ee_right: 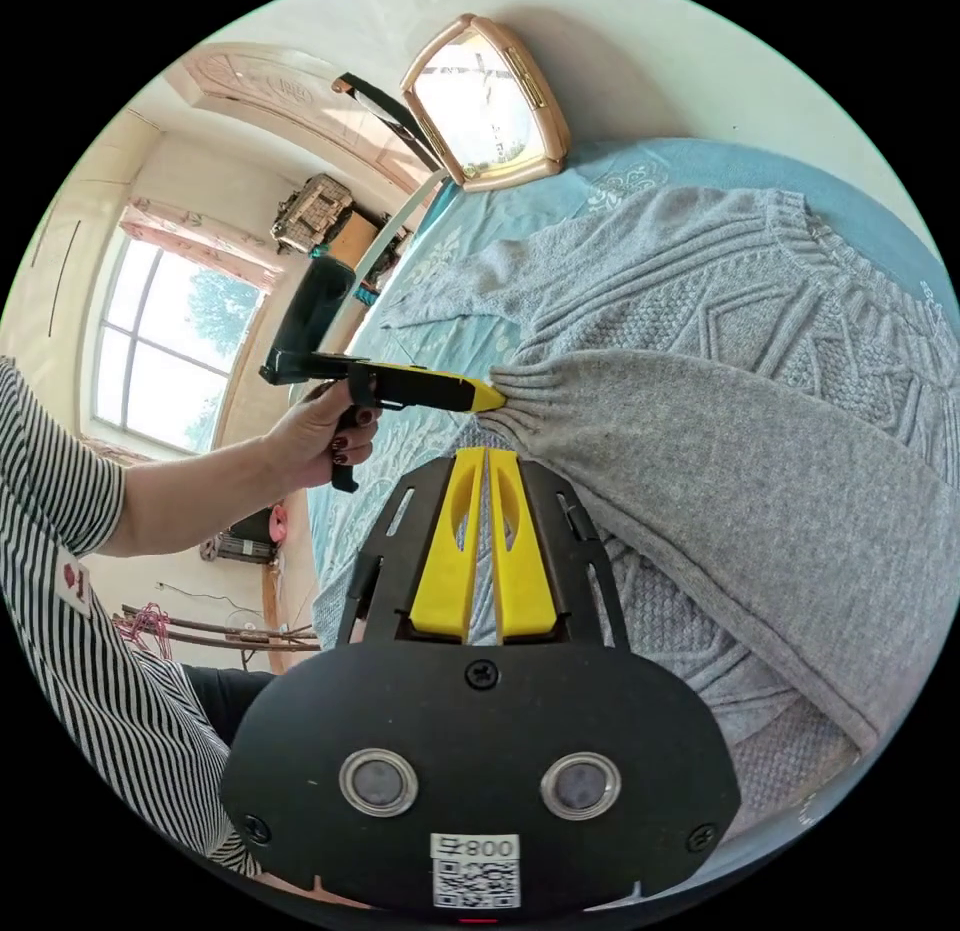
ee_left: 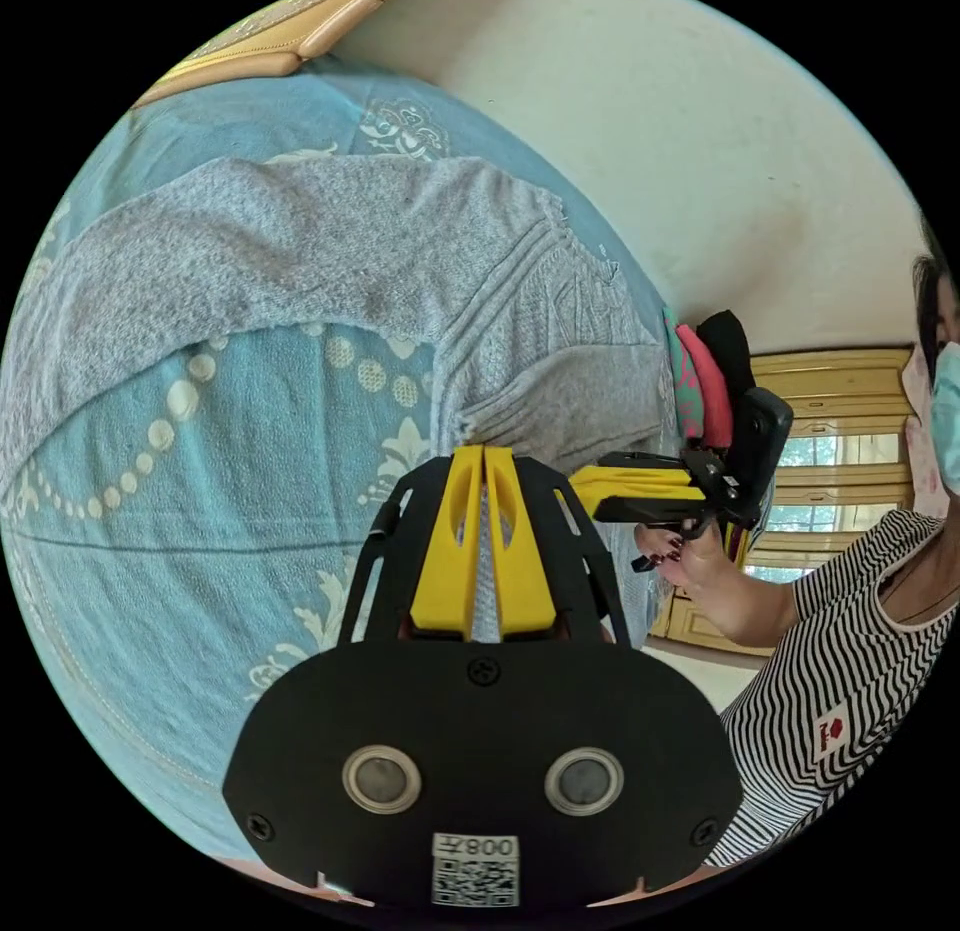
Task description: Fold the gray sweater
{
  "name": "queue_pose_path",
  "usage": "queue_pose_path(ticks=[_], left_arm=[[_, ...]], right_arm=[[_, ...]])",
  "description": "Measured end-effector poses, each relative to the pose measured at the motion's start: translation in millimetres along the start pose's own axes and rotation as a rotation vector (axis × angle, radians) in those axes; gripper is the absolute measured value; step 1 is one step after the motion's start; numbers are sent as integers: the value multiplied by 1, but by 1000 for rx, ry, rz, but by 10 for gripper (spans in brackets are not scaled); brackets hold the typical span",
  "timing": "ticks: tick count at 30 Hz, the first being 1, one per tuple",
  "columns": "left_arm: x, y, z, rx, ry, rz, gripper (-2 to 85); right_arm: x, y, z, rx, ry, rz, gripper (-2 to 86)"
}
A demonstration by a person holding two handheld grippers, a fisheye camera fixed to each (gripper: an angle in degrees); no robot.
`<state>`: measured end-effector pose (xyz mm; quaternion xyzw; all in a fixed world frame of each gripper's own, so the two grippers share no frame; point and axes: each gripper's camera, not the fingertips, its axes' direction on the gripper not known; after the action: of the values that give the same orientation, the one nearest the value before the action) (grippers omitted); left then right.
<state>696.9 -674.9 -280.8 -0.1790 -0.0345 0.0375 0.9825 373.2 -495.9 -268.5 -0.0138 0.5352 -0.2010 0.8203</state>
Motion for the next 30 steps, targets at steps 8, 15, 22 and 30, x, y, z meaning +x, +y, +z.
queue_pose_path(ticks=[8,15,22,30], left_arm=[[19,-28,2,67,10,120,2],[24,-57,22,23,-44,121,1],[99,-104,84,-41,191,368,1],[183,-177,200,-199,130,548,1]], right_arm=[[26,17,-5,33,103,174,1],[9,72,-79,127,218,217,1],[47,177,-164,212,504,495,1],[27,206,-144,187,596,477,1]])
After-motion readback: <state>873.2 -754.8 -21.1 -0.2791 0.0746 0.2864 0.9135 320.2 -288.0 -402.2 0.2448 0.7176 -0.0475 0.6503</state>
